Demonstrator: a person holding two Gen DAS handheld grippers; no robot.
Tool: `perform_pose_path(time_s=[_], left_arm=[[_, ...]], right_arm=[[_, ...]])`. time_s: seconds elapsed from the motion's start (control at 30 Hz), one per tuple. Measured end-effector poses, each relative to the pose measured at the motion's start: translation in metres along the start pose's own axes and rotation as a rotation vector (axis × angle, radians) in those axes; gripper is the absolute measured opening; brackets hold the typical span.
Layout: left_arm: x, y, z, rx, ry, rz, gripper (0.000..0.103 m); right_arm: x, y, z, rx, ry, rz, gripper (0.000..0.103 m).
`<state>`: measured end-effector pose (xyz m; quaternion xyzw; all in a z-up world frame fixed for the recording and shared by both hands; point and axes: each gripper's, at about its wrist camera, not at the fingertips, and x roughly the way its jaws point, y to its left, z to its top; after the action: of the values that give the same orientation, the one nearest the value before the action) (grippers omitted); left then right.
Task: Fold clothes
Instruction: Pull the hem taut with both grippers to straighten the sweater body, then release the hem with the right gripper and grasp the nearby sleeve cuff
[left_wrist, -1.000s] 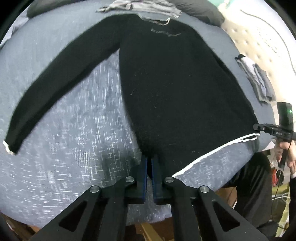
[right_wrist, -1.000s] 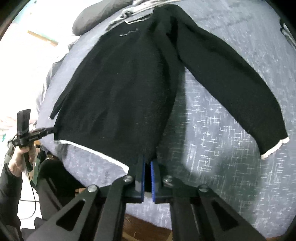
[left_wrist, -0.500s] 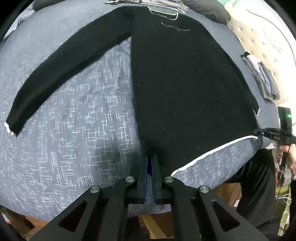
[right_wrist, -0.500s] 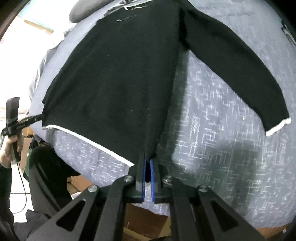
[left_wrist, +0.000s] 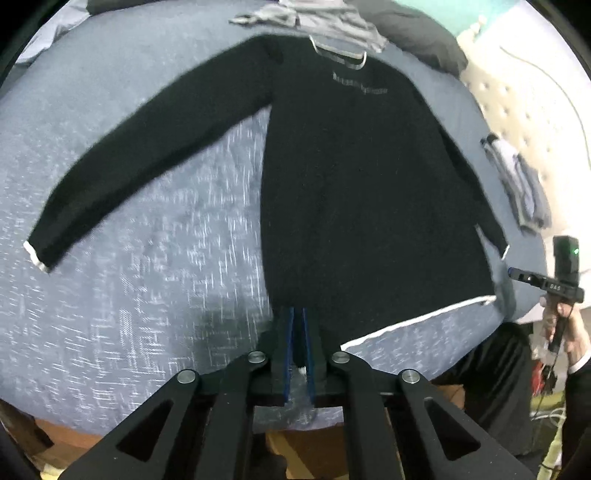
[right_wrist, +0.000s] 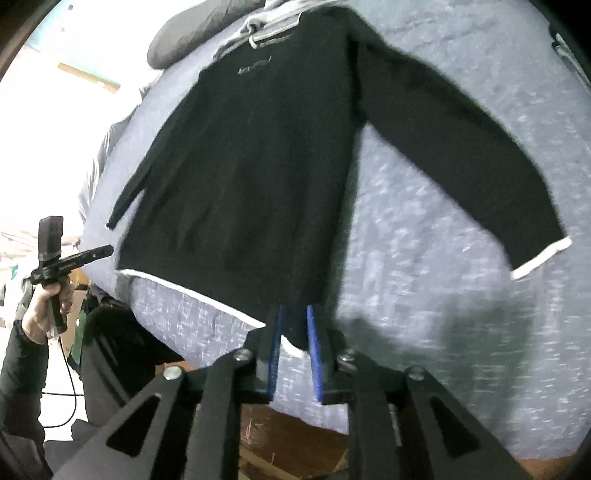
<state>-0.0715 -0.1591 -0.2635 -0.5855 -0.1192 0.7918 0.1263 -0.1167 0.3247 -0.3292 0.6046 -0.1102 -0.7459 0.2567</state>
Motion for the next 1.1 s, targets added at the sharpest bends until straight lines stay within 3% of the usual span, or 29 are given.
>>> perform_pose_path(time_s=[0.07, 0.13, 0.23, 0.53, 0.63, 0.87, 0.9, 0.93, 1.0, 1.1], left_arm=[[-0.01, -0.001, 0.005, -0.001, -0.029, 0.009, 0.006], [-0.016, -0.002, 0.013, -0.002, -0.059, 0.014, 0.006], [-0.02, -0.002, 0.025, -0.025, -0.096, 0.007, 0.007], [0.0, -0.018, 0.049, -0.048, -0.127, -0.019, 0.007], [0.007, -0.024, 0.058, -0.055, -0.137, -0.026, 0.007], [0.022, -0.039, 0.075, -0.05, -0.127, -0.017, 0.007], [0.024, -0.041, 0.077, -0.048, -0.125, -0.017, 0.007], [0.025, -0.043, 0.079, -0.046, -0.123, -0.016, 0.007], [0.029, -0.049, 0.081, -0.038, -0.118, -0.012, 0.007], [0.034, -0.057, 0.084, -0.03, -0.111, -0.014, 0.007]], right_arm=[[-0.017, -0.014, 0.006, 0.028, -0.041, -0.001, 0.021], [-0.033, -0.03, 0.012, 0.058, -0.084, -0.036, 0.03], [-0.055, -0.059, 0.022, 0.119, -0.15, -0.105, 0.035], [-0.066, -0.139, 0.031, 0.295, -0.233, -0.209, 0.043], [-0.061, -0.161, 0.033, 0.341, -0.24, -0.206, 0.043], [-0.039, -0.166, 0.042, 0.261, -0.2, -0.149, 0.043], [-0.037, -0.165, 0.042, 0.247, -0.193, -0.147, 0.039], [-0.035, -0.165, 0.041, 0.234, -0.187, -0.145, 0.025], [-0.032, -0.165, 0.038, 0.214, -0.177, -0.141, 0.012], [-0.047, -0.166, 0.039, 0.202, -0.198, -0.141, 0.005]])
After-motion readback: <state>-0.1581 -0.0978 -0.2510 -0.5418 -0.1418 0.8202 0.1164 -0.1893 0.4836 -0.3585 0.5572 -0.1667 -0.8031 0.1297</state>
